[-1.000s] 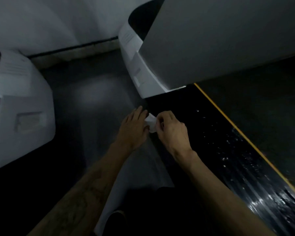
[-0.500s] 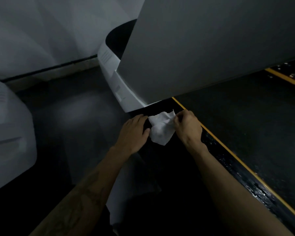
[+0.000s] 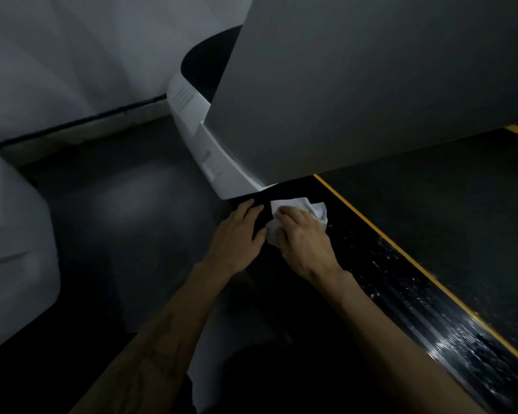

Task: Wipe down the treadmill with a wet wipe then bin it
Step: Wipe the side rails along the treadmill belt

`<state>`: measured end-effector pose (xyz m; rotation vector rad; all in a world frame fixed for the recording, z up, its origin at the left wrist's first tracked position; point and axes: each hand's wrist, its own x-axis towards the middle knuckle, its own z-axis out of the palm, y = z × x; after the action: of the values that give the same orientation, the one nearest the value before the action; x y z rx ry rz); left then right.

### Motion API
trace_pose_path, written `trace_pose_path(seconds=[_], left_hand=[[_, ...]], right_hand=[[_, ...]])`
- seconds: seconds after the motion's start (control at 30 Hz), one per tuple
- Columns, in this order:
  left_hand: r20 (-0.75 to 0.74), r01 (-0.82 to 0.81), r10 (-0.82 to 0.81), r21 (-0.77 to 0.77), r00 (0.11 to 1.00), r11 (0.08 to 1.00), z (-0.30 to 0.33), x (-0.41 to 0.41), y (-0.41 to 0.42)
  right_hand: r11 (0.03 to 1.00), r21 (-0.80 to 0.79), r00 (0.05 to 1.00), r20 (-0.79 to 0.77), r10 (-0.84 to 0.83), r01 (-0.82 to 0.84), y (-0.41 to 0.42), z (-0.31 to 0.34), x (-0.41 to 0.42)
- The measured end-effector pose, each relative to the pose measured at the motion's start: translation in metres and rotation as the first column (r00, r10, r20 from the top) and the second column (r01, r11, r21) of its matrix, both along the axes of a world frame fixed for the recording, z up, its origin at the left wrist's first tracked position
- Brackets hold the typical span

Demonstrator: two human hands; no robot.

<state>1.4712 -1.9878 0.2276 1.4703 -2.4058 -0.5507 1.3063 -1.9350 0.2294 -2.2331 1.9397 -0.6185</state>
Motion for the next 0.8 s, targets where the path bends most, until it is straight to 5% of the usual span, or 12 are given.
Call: trace_pose_path(seconds=[0.27, 0.47, 0.8], left_hand=[[0.085, 0.086, -0.086, 0.005, 0.993, 0.996, -0.023, 0.006, -0.018], [0.063, 0.040, -0.049, 0.140, 0.997, 0.989, -0.026, -0.002, -0.018], [0.041, 0.051, -0.056, 0.108, 0.998, 0.993, -0.031, -0.007, -0.017]], right_hand=[[0.980, 0.133, 0.977, -0.139, 0.163, -0.145, -0.026, -0.008, 0.002], [0.996, 0.088, 0.998, -0.054, -0.025, 0.030, -0.010, -0.010, -0.009], [0.988, 0.147, 0.989, -0.129, 0.065, -0.046, -0.059, 0.001, -0.009]])
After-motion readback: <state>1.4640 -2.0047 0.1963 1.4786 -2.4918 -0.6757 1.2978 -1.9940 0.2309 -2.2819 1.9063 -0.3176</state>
